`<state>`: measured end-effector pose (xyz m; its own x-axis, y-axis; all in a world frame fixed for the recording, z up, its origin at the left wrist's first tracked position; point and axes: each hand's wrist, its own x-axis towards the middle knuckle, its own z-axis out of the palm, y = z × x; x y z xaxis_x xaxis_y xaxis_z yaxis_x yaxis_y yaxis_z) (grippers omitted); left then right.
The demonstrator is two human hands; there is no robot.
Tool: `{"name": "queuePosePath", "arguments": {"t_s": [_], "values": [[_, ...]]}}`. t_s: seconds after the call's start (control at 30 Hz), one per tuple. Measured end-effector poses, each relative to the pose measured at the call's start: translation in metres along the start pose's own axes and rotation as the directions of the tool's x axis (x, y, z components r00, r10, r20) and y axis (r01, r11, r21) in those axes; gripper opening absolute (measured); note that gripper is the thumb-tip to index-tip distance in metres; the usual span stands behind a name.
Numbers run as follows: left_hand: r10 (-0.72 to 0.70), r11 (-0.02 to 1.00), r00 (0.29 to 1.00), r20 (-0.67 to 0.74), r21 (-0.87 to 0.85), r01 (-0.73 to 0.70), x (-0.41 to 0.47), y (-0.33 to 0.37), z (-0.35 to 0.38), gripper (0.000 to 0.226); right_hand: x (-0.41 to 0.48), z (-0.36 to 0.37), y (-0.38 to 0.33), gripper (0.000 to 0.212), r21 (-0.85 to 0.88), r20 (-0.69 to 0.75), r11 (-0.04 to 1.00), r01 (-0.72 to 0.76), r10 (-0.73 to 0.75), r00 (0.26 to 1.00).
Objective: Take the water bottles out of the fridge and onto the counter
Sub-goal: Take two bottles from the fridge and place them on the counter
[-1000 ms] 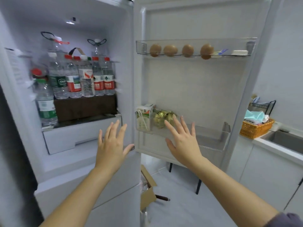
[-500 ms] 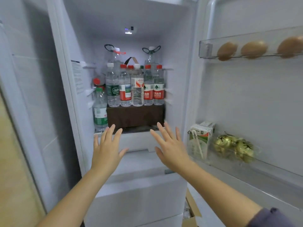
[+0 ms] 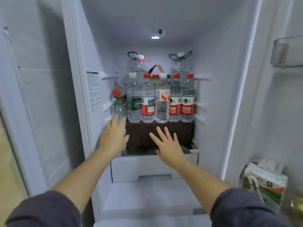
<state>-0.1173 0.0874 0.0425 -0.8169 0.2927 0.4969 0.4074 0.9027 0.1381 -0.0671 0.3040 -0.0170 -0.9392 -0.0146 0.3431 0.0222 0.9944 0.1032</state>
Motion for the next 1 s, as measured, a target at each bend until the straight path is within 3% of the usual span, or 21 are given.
{"name": "queuePosePath", "arguments": {"t_s": [0.27,0.47,0.73,0.83,1.0], "values": [[-0.150,0.936,0.989,0.012,-0.321,0.145,0.096,-0.002,-0.005,0.077,0.056,0.010,0.017,0.076,-0.029,0.126,1.000,-0.011,0.015,0.992],[-0.217,0.906,0.976,-0.010,-0.375,0.198,0.126,-0.005,0.004,0.048,0.061,0.021,0.026,0.079,-0.056,0.097,0.998,0.010,-0.004,0.995],[-0.181,0.945,0.967,-0.182,-0.303,0.120,0.104,-0.006,0.003,0.037,0.062,0.018,0.025,0.079,-0.039,0.146,0.999,0.003,0.003,0.989],[-0.088,0.958,0.969,-0.232,-0.288,0.018,0.094,0.000,-0.008,0.032,0.062,0.017,0.025,0.080,-0.023,0.164,1.000,0.004,-0.001,0.986],[0.037,0.913,0.982,-0.188,-0.393,-0.109,0.097,0.020,-0.030,0.032,0.062,0.018,0.024,0.084,0.085,0.162,0.996,-0.010,-0.004,0.987]]}}
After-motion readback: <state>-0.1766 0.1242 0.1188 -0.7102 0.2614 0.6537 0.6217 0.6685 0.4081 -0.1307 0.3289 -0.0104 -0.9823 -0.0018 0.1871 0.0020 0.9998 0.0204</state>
